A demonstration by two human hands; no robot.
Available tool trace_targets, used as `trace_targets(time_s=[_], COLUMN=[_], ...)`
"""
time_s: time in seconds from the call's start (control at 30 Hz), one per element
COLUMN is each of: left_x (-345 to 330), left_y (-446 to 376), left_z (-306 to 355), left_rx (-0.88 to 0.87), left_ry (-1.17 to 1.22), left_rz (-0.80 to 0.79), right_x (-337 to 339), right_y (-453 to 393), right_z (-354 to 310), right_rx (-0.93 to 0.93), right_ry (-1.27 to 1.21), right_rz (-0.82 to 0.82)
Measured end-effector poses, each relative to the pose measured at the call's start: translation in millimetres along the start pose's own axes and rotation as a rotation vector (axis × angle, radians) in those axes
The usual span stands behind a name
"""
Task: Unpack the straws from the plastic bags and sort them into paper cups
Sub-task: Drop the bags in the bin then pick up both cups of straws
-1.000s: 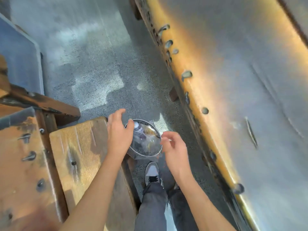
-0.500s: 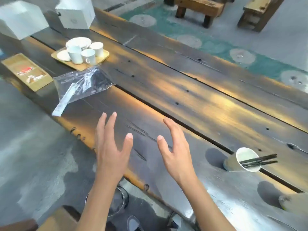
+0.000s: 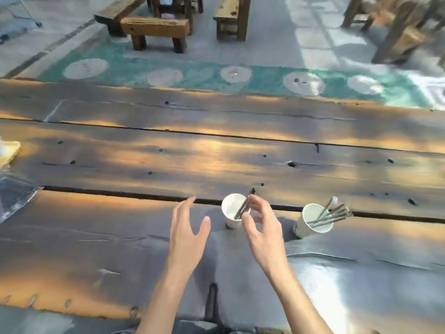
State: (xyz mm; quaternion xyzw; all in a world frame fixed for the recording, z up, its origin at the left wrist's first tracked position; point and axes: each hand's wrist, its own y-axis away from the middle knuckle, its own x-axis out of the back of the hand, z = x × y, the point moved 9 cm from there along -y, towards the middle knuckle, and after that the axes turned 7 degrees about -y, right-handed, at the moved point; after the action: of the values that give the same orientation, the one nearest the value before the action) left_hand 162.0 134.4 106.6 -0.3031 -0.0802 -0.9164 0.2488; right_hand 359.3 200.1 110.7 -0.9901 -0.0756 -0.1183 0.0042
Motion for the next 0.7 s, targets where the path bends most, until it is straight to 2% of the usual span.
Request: trace_targets(time_s=[0.13, 0.27, 0.37, 0.53, 0.7], left_x=[-54.6, -101.4, -125.4, -149.7, -162.5], left_y=[-4.2, -9.5, -17.6, -24.1, -26.2], left_z=[2.6, -6.8, -15.1, -43.3, -59.5], left_rx=[0.055, 0.109, 0.156, 0.249, 0.326], left_ry=[0.012, 0.053, 0.067, 0.106, 0.201], left_rz=[-0.044, -0.188, -0.242, -0.232, -0.175], right_x=[54.7, 82.6, 108.2, 143.5, 151.3], right_y=[0.6, 5.9, 17.8, 43.0, 37.0], right_z=[40.2, 80.4, 114.9, 171.2, 208.0], right_rx=[-0.094, -0.170, -0.281, -0.492, -0.587], right_ry=[-0.016, -0.028, -0.049, -0.053, -0.125], right_rz=[0.123, 0.196, 0.340, 0.601, 0.629])
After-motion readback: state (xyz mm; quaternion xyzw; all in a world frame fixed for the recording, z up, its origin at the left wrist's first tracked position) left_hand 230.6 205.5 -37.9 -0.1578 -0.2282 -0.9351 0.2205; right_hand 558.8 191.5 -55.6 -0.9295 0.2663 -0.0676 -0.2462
